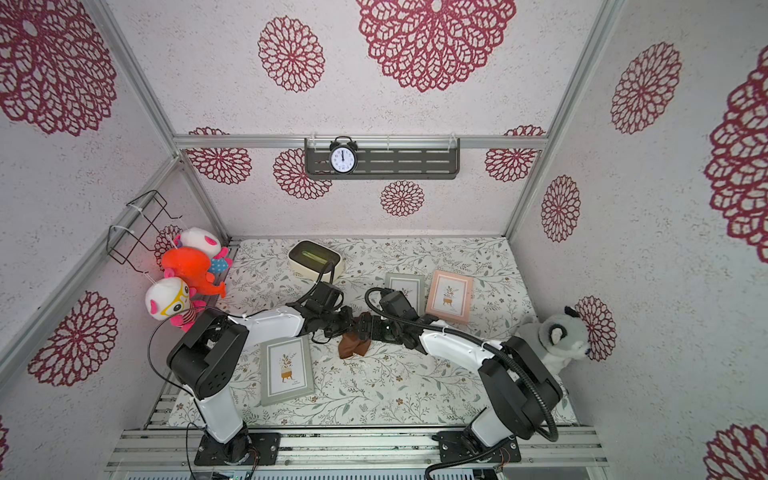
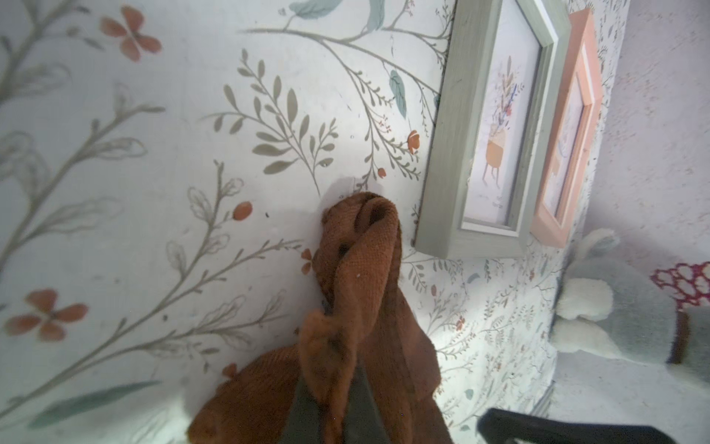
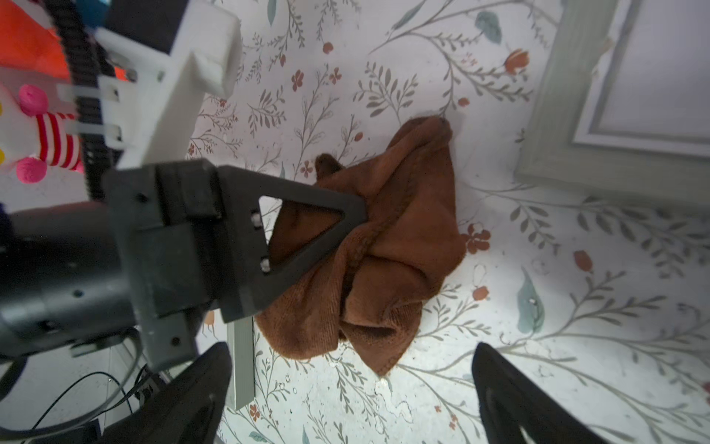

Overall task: Wipe the picture frame with a cloth
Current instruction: Move the picture frame to the center of the board.

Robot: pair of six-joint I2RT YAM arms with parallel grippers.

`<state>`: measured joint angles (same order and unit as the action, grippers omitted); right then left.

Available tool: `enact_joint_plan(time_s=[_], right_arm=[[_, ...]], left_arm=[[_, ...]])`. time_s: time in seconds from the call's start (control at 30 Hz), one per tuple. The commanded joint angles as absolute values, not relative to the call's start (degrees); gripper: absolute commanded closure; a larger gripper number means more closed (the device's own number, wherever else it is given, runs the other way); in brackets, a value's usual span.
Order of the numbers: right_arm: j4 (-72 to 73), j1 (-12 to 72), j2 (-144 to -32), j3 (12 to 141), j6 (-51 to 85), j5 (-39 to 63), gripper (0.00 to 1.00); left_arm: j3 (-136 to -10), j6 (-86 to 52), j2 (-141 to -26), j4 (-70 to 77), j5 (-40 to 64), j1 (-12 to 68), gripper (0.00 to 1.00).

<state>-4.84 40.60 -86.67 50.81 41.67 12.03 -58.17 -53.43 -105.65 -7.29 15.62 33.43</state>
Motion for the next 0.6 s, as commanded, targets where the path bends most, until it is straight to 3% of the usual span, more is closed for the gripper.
enact_joint_plan(time_s=[0.0,0.27,0.57], right_arm=[[-10.85,37.83,-85.73,53.28,37.56,10.14,0.01],[-19.11,25.61,-87.62,59.4,27.86,10.5,0.04],[-20.34,14.64,-98.76,68.85,21.19,12.12,0.2]], left_arm=[[-58.89,-53.65,-106.66,-9.08,14.93,33.0,1.0],[-58.36,-54.14,-103.22,-7.64,16.12,31.26,1.0],[-58.18,-53.61,-97.64,-9.82,17.1,28.84,1.0]])
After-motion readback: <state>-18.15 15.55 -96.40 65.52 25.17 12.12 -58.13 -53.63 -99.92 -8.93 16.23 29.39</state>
